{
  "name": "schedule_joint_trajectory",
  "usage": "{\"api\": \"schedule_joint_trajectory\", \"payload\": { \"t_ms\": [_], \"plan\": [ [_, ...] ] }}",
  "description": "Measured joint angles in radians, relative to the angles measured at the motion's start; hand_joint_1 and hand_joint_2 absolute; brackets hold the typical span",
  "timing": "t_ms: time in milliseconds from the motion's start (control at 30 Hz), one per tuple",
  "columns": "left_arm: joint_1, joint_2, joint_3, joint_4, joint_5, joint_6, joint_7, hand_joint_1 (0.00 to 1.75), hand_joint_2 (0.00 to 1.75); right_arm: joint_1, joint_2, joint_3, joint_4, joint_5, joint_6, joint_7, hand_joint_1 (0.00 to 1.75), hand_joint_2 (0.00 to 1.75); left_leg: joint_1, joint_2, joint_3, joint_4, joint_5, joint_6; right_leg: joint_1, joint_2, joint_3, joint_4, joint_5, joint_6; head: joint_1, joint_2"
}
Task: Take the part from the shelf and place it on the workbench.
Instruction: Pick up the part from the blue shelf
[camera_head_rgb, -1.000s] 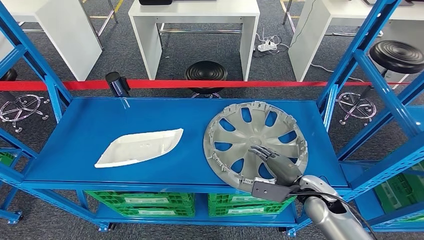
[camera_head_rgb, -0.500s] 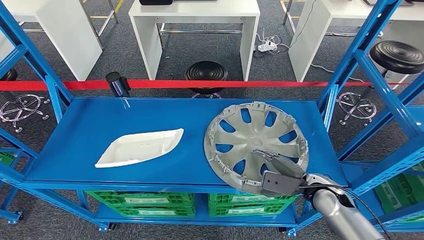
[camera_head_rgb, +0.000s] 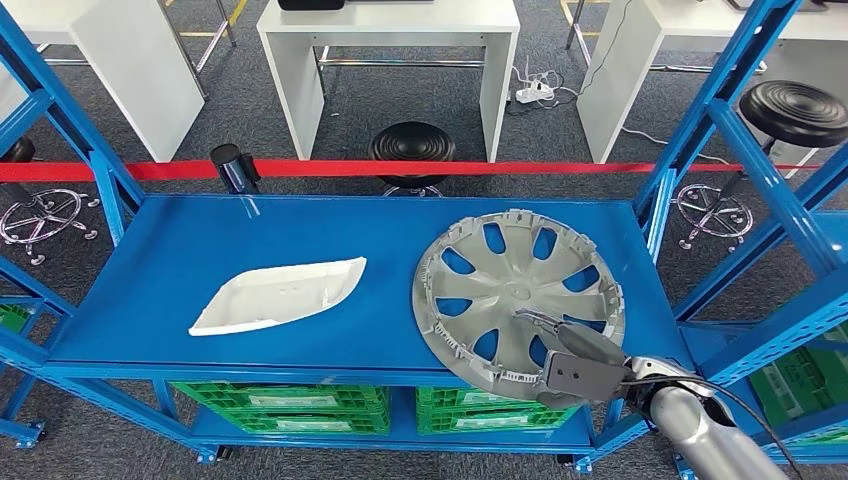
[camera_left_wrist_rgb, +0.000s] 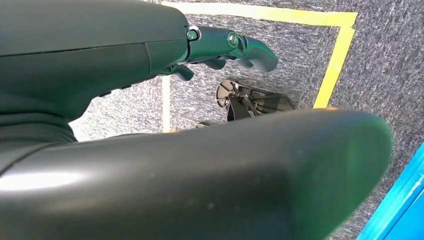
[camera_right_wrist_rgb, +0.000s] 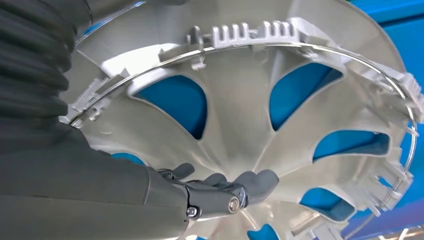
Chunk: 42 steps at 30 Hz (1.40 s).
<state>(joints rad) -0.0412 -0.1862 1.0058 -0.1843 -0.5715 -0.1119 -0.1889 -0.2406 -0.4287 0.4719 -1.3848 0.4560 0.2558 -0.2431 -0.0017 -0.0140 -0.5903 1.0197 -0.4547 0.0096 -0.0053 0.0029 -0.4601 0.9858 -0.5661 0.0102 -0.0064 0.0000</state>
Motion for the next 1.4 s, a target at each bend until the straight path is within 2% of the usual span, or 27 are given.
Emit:
{"api": "schedule_joint_trajectory", "payload": {
  "t_ms": [100, 267, 367, 533, 800, 1133, 1400],
  "plan": [
    [0.000, 0.000, 0.001, 0.000, -0.001, 0.001, -0.003, 0.00, 0.00, 0.010, -0.001, -0.001, -0.018, 0.048, -0.037, -0.006, 0.00, 1.75, 0.000, 0.000, 0.000, 0.000, 0.000, 0.000, 0.000, 0.000, 0.000, 0.000, 0.000, 0.000, 0.000, 0.000],
    [0.001, 0.000, 0.002, 0.000, -0.001, 0.006, -0.014, 0.00, 0.00, 0.052, 0.000, 0.000, -0.080, 0.243, -0.223, -0.025, 0.00, 1.75, 0.000, 0.000, 0.000, -0.001, 0.000, 0.000, 0.000, 0.000, 0.000, 0.000, 0.000, 0.000, 0.000, 0.000],
    [0.001, -0.001, 0.003, 0.000, -0.004, 0.009, -0.015, 0.00, 0.00, 0.095, 0.001, 0.005, -0.136, 0.343, -0.275, -0.006, 0.00, 1.75, 0.000, 0.000, 0.000, -0.001, 0.000, 0.000, 0.000, 0.000, 0.000, 0.000, -0.001, 0.000, 0.000, 0.000],
    [0.001, -0.001, 0.012, 0.000, -0.005, 0.014, -0.015, 0.00, 0.00, 0.138, 0.001, 0.012, -0.192, 0.414, -0.281, 0.019, 0.00, 1.75, 0.000, 0.000, 0.000, -0.002, 0.000, 0.000, 0.000, 0.000, 0.000, 0.000, -0.001, 0.000, 0.000, 0.000],
    [0.002, -0.001, 0.019, 0.000, -0.006, 0.013, -0.022, 0.00, 0.00, 0.161, -0.010, 0.022, -0.227, 0.414, -0.229, 0.037, 0.00, 1.75, 0.000, 0.000, 0.000, -0.002, 0.000, 0.000, 0.000, 0.000, 0.000, 0.000, -0.001, -0.001, 0.000, 0.000],
    [0.002, -0.001, 0.019, 0.000, -0.015, 0.004, -0.024, 0.00, 0.00, 0.212, -0.071, 0.001, -0.287, 0.392, -0.165, 0.058, 0.00, 1.75, 0.000, 0.000, 0.001, -0.002, -0.001, -0.001, 0.000, 0.000, 0.000, 0.000, -0.001, 0.000, 0.000, 0.000],
    [0.002, -0.002, 0.019, 0.000, -0.017, 0.004, -0.027, 0.00, 0.00, 0.212, -0.075, 0.001, -0.276, 0.496, -0.218, 0.090, 0.00, 1.75, 0.000, 0.000, 0.001, -0.002, -0.001, -0.001, 0.000, 0.000, 0.000, 0.000, -0.001, -0.001, 0.000, 0.000]
  ]
}}
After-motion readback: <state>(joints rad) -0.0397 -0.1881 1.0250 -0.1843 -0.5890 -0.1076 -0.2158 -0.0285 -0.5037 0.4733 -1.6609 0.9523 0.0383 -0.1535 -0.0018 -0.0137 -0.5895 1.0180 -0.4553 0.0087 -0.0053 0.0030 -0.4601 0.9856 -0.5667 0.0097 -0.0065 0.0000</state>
